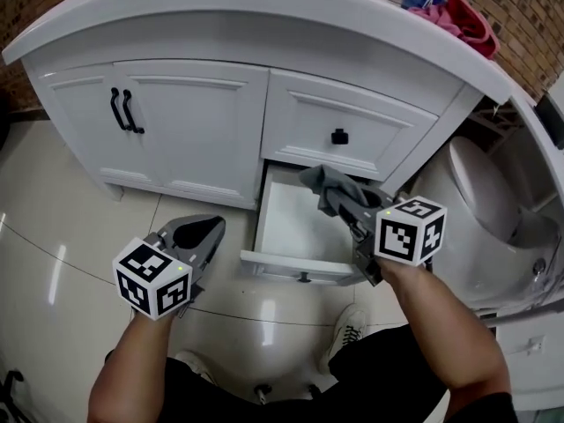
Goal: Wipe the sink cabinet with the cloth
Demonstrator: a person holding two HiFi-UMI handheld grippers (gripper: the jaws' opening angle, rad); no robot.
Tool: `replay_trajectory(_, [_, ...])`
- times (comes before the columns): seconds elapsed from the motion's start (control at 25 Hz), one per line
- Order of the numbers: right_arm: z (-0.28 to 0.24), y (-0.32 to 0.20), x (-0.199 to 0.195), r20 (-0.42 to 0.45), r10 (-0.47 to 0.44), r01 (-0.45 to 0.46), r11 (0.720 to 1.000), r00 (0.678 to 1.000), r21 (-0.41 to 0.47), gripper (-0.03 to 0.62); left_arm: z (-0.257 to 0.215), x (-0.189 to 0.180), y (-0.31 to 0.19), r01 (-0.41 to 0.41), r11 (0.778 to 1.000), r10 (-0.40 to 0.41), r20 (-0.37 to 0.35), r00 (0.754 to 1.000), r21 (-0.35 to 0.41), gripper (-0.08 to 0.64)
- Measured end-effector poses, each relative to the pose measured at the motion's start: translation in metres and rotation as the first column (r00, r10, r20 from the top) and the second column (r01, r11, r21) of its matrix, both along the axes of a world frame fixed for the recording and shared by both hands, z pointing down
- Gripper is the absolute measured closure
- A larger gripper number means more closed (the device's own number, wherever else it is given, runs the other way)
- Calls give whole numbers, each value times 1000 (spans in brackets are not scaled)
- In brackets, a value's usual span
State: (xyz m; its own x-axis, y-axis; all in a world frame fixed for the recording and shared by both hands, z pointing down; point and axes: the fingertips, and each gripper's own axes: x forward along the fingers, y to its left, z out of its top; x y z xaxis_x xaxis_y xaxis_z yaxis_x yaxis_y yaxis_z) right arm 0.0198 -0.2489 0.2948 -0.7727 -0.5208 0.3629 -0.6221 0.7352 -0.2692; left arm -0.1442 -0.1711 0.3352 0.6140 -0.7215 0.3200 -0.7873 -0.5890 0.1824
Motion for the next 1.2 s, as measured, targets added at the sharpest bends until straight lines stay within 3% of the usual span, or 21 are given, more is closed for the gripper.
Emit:
replay_trajectory(0.12, [19, -17, -9, -40, -38, 38, 999, 998, -11, 568, -2, 3, 1, -18, 1000, 18, -18, 1000, 0, 558])
replay_trajectory(0.2, [33, -21, -14, -158, -111, 116, 993, 981, 27, 568, -2, 5, 6, -36, 999, 36, -17, 999, -10, 558])
replay_trajectory(0.28, [50, -20, -17, -311, -200, 231, 971, 929, 64, 568, -3, 6, 10, -48, 999, 48, -17, 999, -23, 558])
replay_trajectory(0.36, [71, -19, -23, -435, -277, 340, 938, 857, 72, 568, -4, 7, 14, -53, 998, 53, -13, 999, -26, 558])
replay_trajectory(0.44, [88, -22, -32, -498, -331, 413, 909, 802, 60, 568, -6, 8, 12, -44, 999, 44, -12, 999, -24, 558])
replay_trajectory(0.48, [94, -24, -37, -505, -350, 433, 900, 789, 53, 568, -7, 7, 10, -33, 999, 33, -14, 999, -23, 558])
replay_trajectory(0.64, [107, -43, -54, -451, -376, 437, 899, 809, 34, 568, 2, -4, -1, 11, 999, -11, 2, 1000, -46, 558])
replay_trajectory(0.84, [118, -53, -50, -386, -377, 413, 910, 842, 13, 568, 21, -8, -10, 5, 997, -2, 38, 999, -82, 558])
replay_trajectory(1.08, [121, -54, -22, -461, -350, 407, 913, 815, 26, 568, 35, 0, -20, -19, 994, 24, 45, 999, -110, 558])
replay_trajectory(1.2, [116, -53, -7, -531, -337, 426, 904, 777, 50, 568, 39, 5, -20, -39, 993, 46, 59, 997, -113, 558])
